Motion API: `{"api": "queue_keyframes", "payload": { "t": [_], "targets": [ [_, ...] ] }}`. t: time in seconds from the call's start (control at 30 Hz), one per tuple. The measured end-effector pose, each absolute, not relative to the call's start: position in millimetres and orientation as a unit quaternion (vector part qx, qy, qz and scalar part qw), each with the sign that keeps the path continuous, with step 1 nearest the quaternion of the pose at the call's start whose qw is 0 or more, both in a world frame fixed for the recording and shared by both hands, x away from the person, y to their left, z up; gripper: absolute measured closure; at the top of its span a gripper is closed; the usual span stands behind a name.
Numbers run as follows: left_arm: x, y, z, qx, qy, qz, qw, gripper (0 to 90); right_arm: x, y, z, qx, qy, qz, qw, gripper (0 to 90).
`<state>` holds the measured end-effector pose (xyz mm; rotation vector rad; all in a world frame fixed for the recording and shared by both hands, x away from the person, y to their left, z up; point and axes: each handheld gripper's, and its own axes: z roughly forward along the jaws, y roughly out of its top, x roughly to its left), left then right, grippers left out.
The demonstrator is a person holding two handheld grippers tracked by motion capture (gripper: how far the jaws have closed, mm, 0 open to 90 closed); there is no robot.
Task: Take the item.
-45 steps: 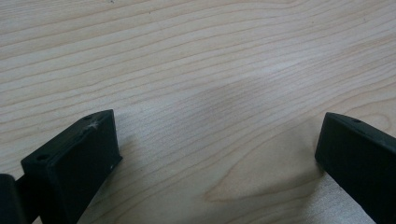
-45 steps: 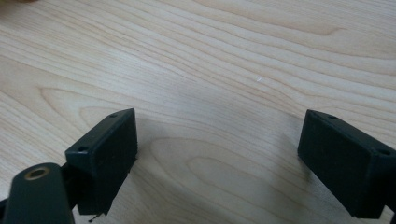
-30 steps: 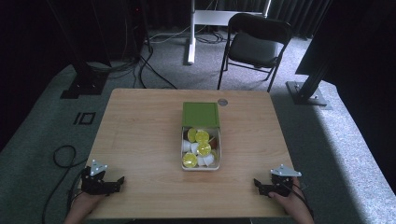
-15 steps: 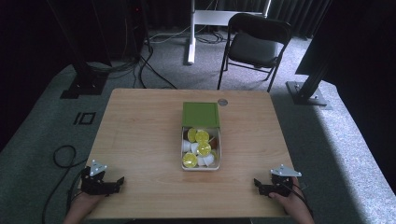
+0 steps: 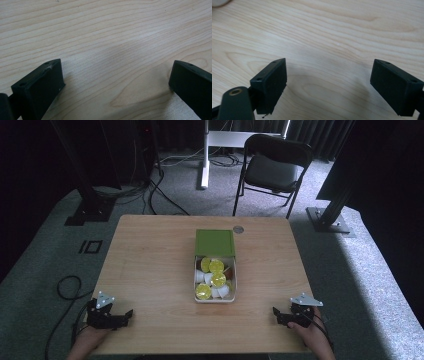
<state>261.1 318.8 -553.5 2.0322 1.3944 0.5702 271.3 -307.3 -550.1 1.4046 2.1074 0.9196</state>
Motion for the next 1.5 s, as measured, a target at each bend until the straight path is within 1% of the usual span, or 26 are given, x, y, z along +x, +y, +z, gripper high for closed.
{"api": "queue_keyframes", "payload": {
  "t": [0.9,1.5],
  "targets": [
    [261.1,318.8,-553.5,0.766,0.525,0.215,0.301,0.5,292.0,-274.0,-492.1,0.461,0.759,0.396,0.234,14.0],
    [261.1,318.8,-553.5,0.766,0.526,0.215,0.301,0.5,299.3,-235.7,-457.3,0.410,0.762,0.446,0.229,14.5]
  ]
}}
